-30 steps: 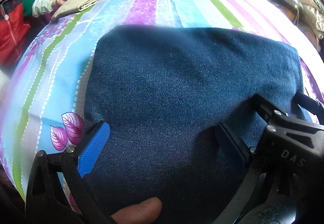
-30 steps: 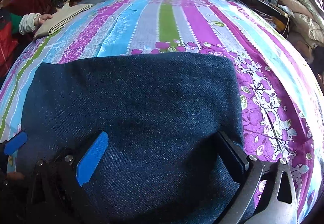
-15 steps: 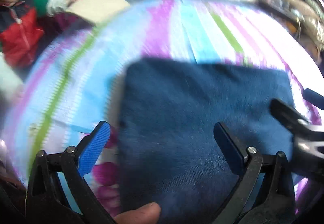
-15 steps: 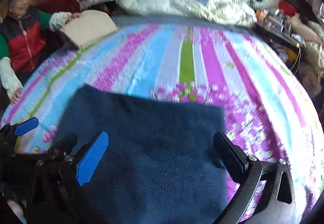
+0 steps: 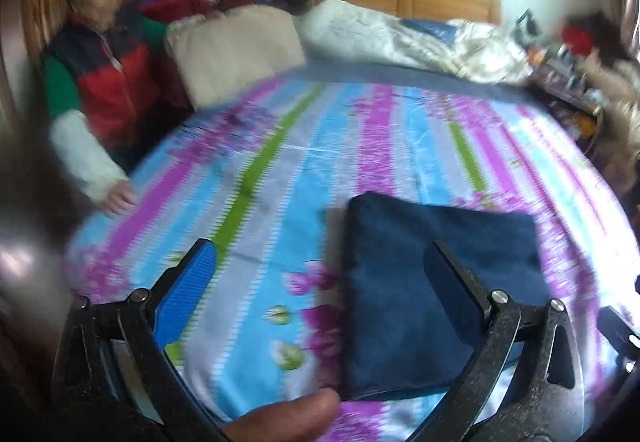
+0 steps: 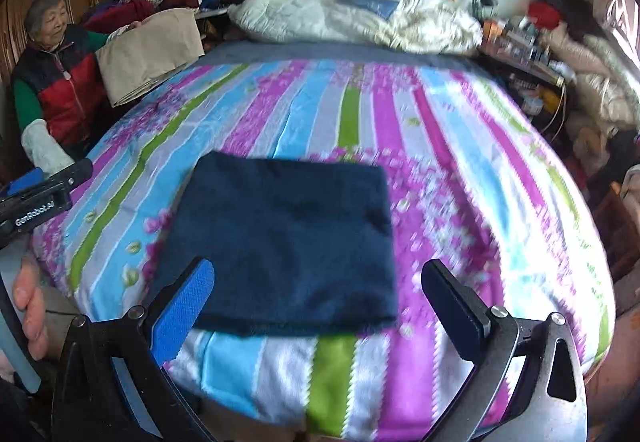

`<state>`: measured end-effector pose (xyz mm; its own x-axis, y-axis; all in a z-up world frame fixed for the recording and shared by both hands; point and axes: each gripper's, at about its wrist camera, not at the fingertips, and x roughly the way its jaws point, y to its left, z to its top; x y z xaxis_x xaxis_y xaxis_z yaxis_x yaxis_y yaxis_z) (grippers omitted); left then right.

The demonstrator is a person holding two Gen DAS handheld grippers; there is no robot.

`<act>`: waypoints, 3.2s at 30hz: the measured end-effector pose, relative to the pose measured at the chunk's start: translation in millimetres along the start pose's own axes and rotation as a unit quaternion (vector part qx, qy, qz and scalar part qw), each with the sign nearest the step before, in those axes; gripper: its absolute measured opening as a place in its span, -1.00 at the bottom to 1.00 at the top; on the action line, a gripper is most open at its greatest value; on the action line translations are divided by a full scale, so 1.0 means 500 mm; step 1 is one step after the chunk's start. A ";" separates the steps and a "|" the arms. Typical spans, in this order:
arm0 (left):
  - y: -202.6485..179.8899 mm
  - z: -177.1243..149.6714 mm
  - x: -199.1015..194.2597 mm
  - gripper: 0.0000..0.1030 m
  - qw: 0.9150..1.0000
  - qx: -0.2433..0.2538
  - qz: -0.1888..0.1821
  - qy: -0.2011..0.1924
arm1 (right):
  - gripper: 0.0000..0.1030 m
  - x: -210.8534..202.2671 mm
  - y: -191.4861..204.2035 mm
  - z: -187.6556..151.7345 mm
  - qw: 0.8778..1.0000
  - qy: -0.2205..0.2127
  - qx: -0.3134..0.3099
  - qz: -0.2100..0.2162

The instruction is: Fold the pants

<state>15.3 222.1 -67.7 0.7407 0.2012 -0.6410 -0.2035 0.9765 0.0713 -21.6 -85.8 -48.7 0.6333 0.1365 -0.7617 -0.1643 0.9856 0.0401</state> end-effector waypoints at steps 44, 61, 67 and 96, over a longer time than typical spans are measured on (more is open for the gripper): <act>-0.079 -0.018 -0.052 1.00 0.997 0.039 -0.051 0.050 | 1.00 -0.045 0.046 -0.005 0.999 -0.001 -0.032 0.027; -0.085 -0.016 -0.040 1.00 0.996 0.040 -0.061 0.059 | 1.00 -0.026 0.044 -0.003 0.999 0.014 -0.026 0.036; -0.079 -0.010 -0.053 1.00 0.997 0.036 -0.053 0.033 | 1.00 -0.111 0.050 0.024 0.995 -0.084 -0.049 -0.025; -0.012 -0.045 -0.065 1.00 0.997 -0.005 -0.079 0.017 | 1.00 -0.014 0.042 -0.034 0.999 0.017 0.010 -0.030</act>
<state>-21.6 208.1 -64.5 0.7425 0.0412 -0.6685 -0.0924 0.9949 -0.0413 -42.3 -67.7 -53.8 0.6162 0.0733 -0.7842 -0.1103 0.9939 0.0061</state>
